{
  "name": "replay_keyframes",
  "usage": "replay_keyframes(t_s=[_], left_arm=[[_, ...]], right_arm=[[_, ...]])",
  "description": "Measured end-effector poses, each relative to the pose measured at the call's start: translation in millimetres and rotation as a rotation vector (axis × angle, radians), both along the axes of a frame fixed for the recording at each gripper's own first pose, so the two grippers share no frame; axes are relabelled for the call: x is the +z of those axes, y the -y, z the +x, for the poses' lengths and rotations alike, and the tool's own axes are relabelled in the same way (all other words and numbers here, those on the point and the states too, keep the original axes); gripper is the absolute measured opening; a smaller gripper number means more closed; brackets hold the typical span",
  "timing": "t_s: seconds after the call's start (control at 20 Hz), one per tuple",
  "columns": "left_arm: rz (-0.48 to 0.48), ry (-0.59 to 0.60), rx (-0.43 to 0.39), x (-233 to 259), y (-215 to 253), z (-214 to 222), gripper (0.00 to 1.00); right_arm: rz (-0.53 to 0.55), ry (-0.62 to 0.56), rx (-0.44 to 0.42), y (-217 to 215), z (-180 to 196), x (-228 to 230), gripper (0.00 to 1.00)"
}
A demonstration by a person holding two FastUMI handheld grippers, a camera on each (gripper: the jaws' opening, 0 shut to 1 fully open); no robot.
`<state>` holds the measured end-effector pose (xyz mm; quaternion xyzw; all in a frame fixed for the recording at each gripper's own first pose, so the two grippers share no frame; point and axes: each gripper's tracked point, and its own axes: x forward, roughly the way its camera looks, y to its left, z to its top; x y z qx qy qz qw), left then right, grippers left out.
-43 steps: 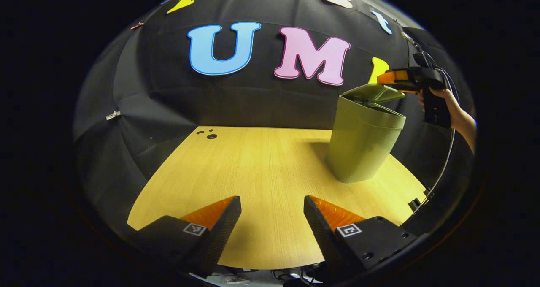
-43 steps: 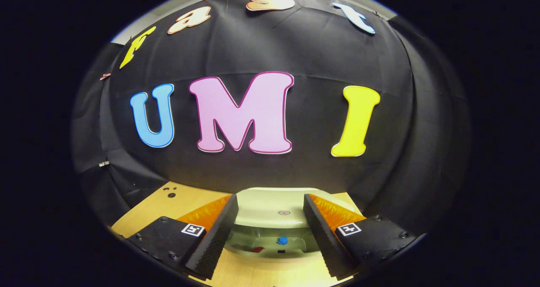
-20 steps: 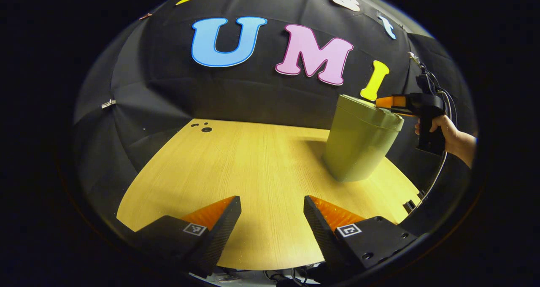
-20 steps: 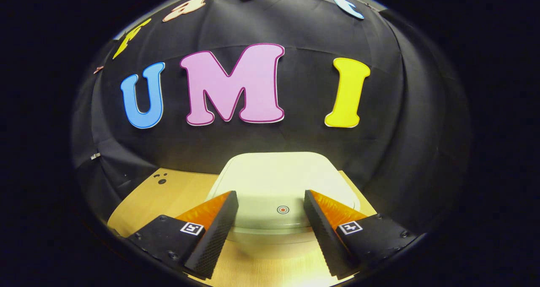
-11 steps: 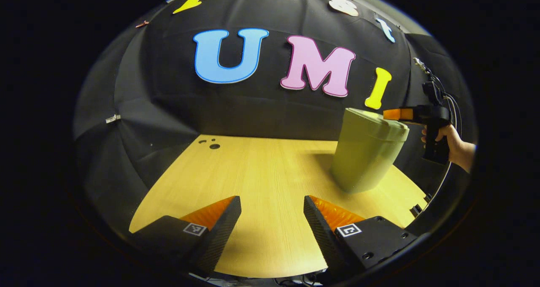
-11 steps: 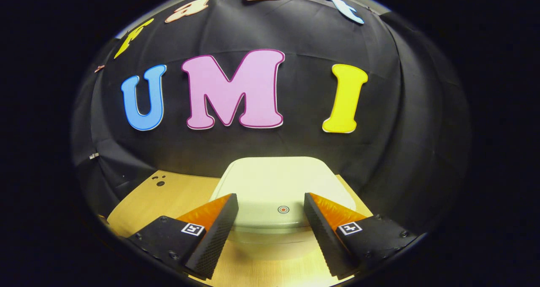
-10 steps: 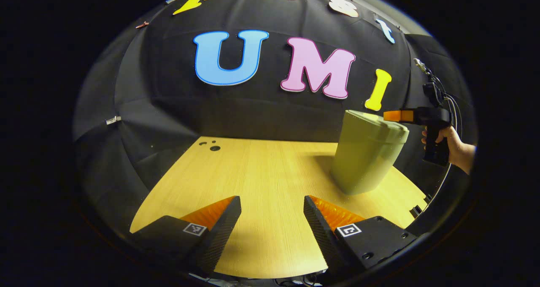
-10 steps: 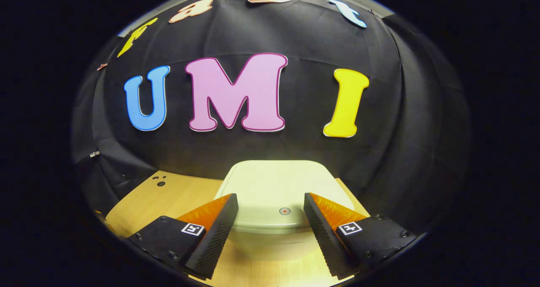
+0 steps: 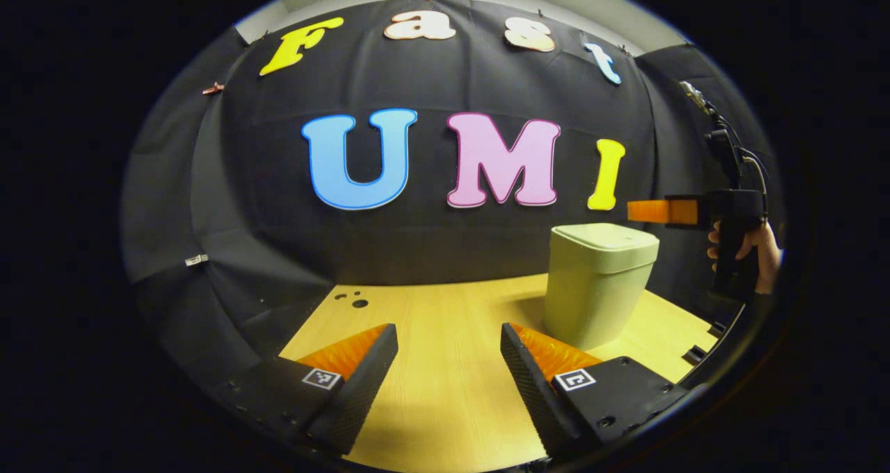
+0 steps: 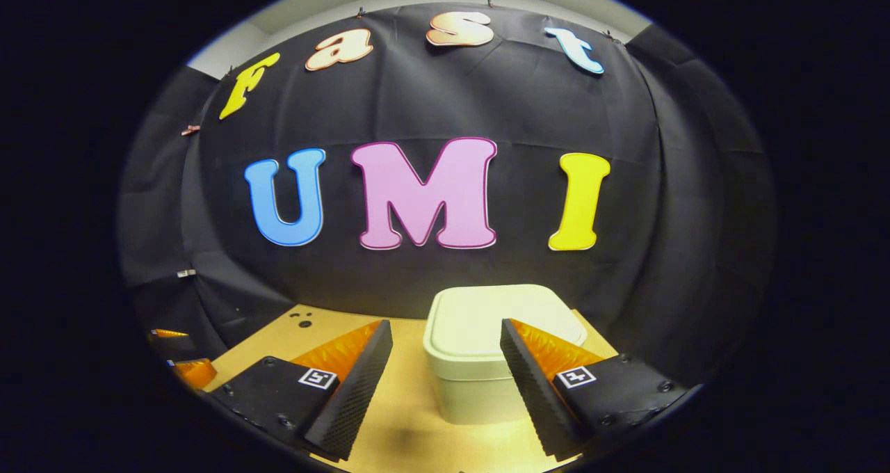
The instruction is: Press the lid of the desktop garbage bin to open it, pick up the crumpled paper on the desktop and throw it into the bin, then pick up the pop can on the desktop and drop it into the bin, and finally close the garbage bin lid.
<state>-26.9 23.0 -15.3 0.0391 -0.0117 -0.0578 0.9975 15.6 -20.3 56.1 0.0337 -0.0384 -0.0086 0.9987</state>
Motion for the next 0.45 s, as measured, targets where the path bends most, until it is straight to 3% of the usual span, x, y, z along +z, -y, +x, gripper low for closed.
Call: replay_keyframes(t_s=[0.2,0.45], left_arm=[[-0.014,0.011,-0.029,7,11,-5,0.96],[-0.061,0.016,0.000,2,6,-6,0.96]], right_arm=[[0.006,-0.037,0.040,-26,-26,-19,0.98],[0.002,-0.089,0.104,-60,-48,-54,1.00]])
